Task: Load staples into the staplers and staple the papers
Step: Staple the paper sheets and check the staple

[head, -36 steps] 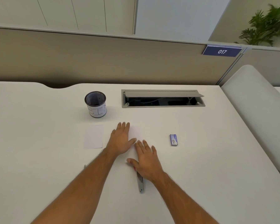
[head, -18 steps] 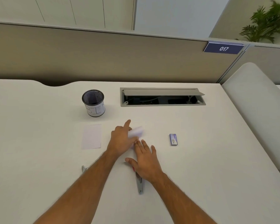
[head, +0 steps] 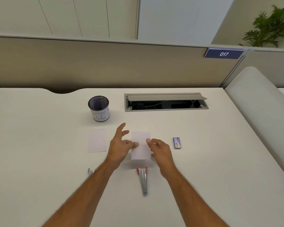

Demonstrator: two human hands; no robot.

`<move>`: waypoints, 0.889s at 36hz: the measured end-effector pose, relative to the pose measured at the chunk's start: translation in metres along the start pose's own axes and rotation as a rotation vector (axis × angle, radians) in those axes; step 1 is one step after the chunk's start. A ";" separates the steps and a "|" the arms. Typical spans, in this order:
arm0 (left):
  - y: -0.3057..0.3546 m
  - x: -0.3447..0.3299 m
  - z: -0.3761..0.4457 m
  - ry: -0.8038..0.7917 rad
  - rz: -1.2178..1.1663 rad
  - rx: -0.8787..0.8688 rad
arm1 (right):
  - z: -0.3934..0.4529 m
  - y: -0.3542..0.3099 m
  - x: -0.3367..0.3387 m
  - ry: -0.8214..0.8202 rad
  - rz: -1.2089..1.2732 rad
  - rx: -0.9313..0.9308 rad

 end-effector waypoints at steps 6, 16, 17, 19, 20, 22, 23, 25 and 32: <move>0.015 0.002 -0.032 -0.053 -0.102 0.025 | -0.008 -0.018 0.010 -0.091 0.155 0.002; 0.037 0.002 -0.080 -0.268 0.118 -0.113 | -0.030 -0.025 0.016 -0.109 0.240 -0.033; 0.039 0.002 -0.083 -0.244 0.093 -0.112 | -0.033 -0.026 0.016 -0.116 0.242 -0.021; 0.042 0.002 -0.086 -0.189 0.051 -0.110 | -0.037 -0.028 0.016 -0.134 0.248 -0.002; 0.043 0.003 -0.087 -0.153 0.036 -0.121 | -0.040 -0.028 0.016 -0.138 0.247 0.006; 0.046 0.005 -0.088 -0.097 -0.002 -0.146 | -0.043 -0.029 0.016 -0.146 0.237 0.017; 0.048 0.005 -0.088 -0.081 -0.031 -0.154 | -0.045 -0.030 0.016 -0.149 0.233 0.024; 0.050 0.008 -0.089 -0.037 -0.091 -0.145 | -0.048 -0.030 0.016 -0.160 0.222 0.036; 0.047 0.018 -0.086 0.092 -0.060 -0.120 | -0.059 -0.033 0.011 -0.235 0.232 0.064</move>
Point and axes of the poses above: each hand's wrist, its own z-axis towards the middle knuckle, its own x-axis out of the back of the hand, y = z × x, the point moved 6 cm from there along z, towards the middle knuckle
